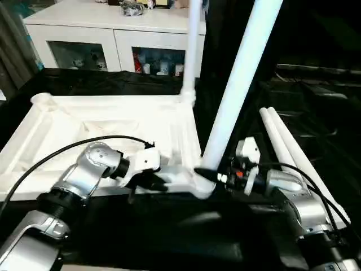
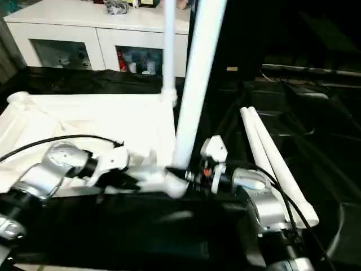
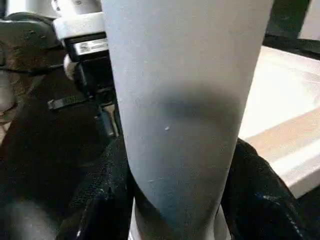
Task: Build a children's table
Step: Insert table leg to table base
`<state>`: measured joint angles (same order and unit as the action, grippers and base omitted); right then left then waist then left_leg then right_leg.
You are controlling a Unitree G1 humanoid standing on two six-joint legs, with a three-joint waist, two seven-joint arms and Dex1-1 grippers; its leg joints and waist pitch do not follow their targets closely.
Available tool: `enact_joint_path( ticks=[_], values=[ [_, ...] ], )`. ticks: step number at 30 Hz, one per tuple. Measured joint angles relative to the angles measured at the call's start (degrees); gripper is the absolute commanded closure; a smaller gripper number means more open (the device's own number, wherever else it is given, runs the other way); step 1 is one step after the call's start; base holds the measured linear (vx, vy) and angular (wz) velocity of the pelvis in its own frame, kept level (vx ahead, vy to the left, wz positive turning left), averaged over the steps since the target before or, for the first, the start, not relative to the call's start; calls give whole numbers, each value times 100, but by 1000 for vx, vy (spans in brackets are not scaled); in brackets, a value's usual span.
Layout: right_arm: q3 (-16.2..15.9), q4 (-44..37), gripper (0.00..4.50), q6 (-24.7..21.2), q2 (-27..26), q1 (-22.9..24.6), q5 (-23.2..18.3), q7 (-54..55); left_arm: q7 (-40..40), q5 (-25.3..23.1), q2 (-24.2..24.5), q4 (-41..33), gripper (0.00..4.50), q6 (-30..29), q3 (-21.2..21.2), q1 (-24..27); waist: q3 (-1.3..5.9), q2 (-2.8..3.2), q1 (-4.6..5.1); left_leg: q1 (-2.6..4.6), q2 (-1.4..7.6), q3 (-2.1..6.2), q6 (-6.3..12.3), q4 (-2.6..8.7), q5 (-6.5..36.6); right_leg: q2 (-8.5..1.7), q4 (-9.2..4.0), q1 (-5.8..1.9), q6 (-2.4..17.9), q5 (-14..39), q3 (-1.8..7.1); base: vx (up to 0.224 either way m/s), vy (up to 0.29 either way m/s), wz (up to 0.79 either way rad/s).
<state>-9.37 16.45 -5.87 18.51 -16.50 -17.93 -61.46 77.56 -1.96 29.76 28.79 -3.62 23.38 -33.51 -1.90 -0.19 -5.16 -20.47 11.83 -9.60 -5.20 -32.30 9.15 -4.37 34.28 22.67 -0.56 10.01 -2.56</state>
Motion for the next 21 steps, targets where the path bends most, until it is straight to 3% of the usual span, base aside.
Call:
enact_joint_path(
  ticks=[4,7,10,12,13,14,15,16,17,18,19,20,21],
  values=[
    [4,43,262,25,12,-10,11,-10,-47,-13,-49,41,450,2,-3,-1,15,12,-3,5,0,-4,0,7,0,0,-19,-15,1,0,1,0,0,0],
    [45,445,262,185,-162,-183,114,330,-397,-112,-187,280,450,12,-56,-60,14,23,13,55,0,-6,0,7,1,-1,-23,-57,-8,5,1,0,0,0],
    [117,881,262,310,-440,-423,292,1054,-901,-239,-353,523,450,-78,-114,-160,1,24,94,96,1,16,1,5,1,-4,-67,-60,-12,8,-40,-67,1,-4],
    [192,1223,262,372,-681,-645,424,1723,-1224,-247,-485,644,450,-300,-196,-203,-44,100,233,115,9,141,2,9,4,-35,-240,-163,-12,9,-295,-90,34,-14],
    [241,1397,262,381,-825,-763,466,2082,-1396,-247,-557,671,450,-427,-252,-205,-79,166,308,109,30,219,2,27,5,-78,-337,-261,0,17,-463,-54,58,-20],
    [297,1569,262,390,-957,-876,508,2472,-1562,-249,-648,723,450,-564,-286,-261,-104,198,321,38,25,275,2,45,5,-119,-89,-293,75,260,-474,-115,25,-5],
    [339,1604,262,403,-970,-898,516,2652,-1666,-255,-750,748,450,-650,-284,-293,-91,98,292,39,9,181,2,47,4,-145,158,-303,194,352,-360,-115,25,-5],
    [387,1757,262,415,-1068,-1036,516,2900,-1825,-241,-810,752,450,-725,-347,-295,-71,-42,268,64,-22,98,0,50,5,-197,268,-291,103,372,-239,-69,-54,2],
    [453,2022,262,415,-1216,-1237,531,3289,-2051,-252,-906,814,450,-847,-427,-351,-87,-93,236,81,-66,121,-36,-50,70,-212,272,-184,37,379,-255,-18,-57,-24],
    [458,2194,262,418,-1292,-1390,545,3555,-2186,-255,-976,858,450,-921,-459,-378,-87,-66,197,77,-65,162,-7,-215,278,-249,269,-160,36,379,-332,-18,-57,-24],
    [489,2370,262,420,-1393,-1546,581,3849,-2301,-255,-1034,898,450,-993,-485,-422,-77,19,191,59,-77,264,-29,-263,301,-297,255,-173,34,380,-490,0,28,-47],
    [532,2578,262,459,-1502,-1716,640,4222,-2459,-266,-1135,946,450,-1123,-502,-502,-79,40,202,24,-73,360,-59,-250,284,-289,180,-177,34,380,-602,24,47,-35],
    [548,2681,262,474,-1535,-1783,666,4400,-2548,-272,-1203,970,450,-1160,-503,-525,-75,55,221,1,-60,401,-62,-202,286,-264,97,-177,37,378,-635,24,47,-35]
  ],
)
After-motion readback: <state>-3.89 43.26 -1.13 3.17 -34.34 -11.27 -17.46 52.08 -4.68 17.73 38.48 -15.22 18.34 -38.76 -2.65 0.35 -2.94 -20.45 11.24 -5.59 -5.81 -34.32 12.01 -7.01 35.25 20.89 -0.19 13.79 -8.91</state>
